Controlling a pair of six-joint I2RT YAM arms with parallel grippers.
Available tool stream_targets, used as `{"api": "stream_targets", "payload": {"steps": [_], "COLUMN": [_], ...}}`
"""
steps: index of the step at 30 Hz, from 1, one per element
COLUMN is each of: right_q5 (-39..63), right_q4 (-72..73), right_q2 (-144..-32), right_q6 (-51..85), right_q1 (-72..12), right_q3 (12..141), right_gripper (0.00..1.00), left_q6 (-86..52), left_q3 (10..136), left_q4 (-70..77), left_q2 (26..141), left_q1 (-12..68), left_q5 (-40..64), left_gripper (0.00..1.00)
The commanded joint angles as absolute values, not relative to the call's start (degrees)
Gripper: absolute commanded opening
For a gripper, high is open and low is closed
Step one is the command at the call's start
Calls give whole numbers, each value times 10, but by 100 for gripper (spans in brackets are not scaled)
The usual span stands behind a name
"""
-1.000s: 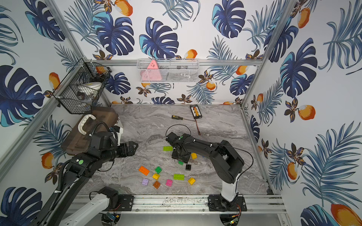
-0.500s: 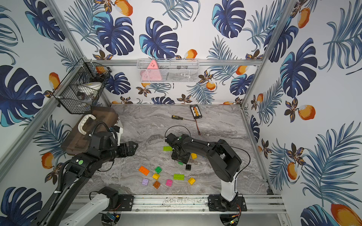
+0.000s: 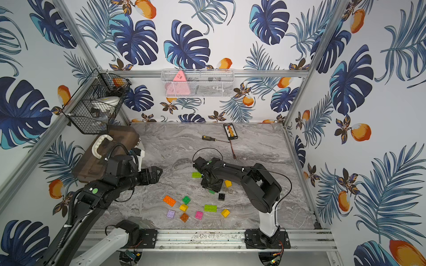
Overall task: Assemble the number 1 with lego
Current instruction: Pick up the lego brick from the center of the board, then assemble the lego brick with the lego brick.
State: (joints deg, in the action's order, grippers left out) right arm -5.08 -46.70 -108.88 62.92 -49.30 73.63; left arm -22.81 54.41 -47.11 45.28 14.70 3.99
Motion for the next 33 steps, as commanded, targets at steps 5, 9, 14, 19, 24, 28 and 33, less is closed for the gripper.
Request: {"api": "stream_targets", "payload": {"steps": [5,9,14,19,24,28,33], "right_q5": [-70,-75,-77,-68,-78,-77,-64], "right_q4": [-496,-504,-507,-508,-552,-602,-642], "right_q2": [-1093,-1097,-1100,-1110,-1146,-1213,-1282], "right_q6": [624,617,604,527,425,349,295], "right_q1": [-497,-500,-503,-504,-504,-502,-496], "right_q3": [750,760,771,818,923,1033,1137], "right_gripper": [40,34,30,25,26,29,29], "left_q6": [-235,-235,-235,-235,-235,-233,-228], "left_q3": [545,545,545,545,547,530,533], "left_q4": [-462,-462,-463,-463,-466,-447,-449], "left_q2": [451,451,451,449,446,423,427], "left_q1": [148,147,148,148,147,148,148], "left_q5": [34,34,33,33,22,24,35], "left_gripper": [99,99,99,99,99,99,99]}}
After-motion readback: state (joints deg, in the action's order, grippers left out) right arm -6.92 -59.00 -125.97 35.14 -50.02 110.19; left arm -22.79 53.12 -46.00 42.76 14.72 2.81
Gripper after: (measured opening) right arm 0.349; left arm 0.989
